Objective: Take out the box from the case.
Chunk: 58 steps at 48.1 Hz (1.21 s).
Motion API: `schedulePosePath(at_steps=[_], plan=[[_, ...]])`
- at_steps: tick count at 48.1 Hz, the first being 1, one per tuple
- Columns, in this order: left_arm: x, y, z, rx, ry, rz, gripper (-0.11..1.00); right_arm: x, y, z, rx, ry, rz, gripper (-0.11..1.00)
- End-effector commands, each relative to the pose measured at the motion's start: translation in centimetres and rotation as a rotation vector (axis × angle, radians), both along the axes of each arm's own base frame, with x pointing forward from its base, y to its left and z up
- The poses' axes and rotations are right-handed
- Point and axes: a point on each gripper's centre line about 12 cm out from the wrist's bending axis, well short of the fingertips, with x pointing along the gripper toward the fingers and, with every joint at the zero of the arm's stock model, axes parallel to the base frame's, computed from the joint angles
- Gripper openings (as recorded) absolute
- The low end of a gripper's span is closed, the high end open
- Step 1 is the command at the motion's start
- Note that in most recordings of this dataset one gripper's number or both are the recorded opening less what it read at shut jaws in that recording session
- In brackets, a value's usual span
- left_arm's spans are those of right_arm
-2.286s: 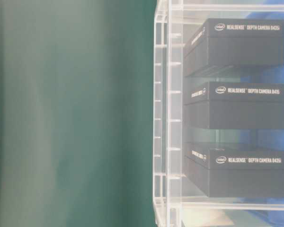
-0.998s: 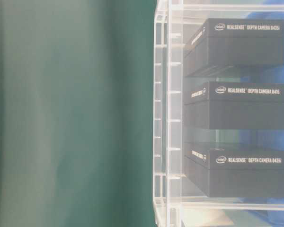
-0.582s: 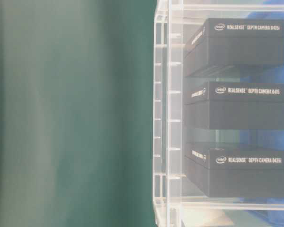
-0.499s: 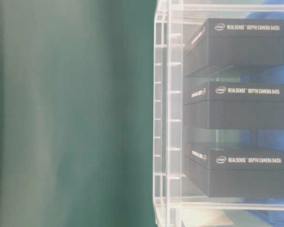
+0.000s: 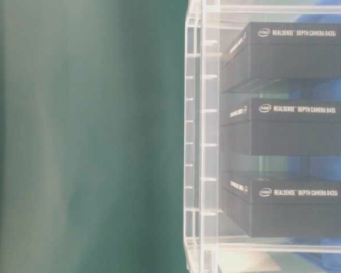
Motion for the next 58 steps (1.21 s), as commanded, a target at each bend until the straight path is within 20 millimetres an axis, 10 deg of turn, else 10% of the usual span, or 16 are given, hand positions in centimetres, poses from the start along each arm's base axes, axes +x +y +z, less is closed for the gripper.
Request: schedulePosePath(at_steps=[1, 28, 58], plan=[[-0.1, -0.1, 0.8, -0.005, -0.023, 0.004, 0.01, 0.0, 0.0, 0.8, 0.004, -0.020, -0.003, 0.00], [-0.4, -0.1, 0.1, -0.380, 0.070, 0.820, 0.01, -0.2, -0.5, -0.2, 0.199, 0.093, -0.710, 0.00], [0.4, 0.9, 0.0, -0.408, 0.088, 0.985, 0.01, 0.9, -1.6, -1.0, 0.215, 0.114, -1.011, 0.00]])
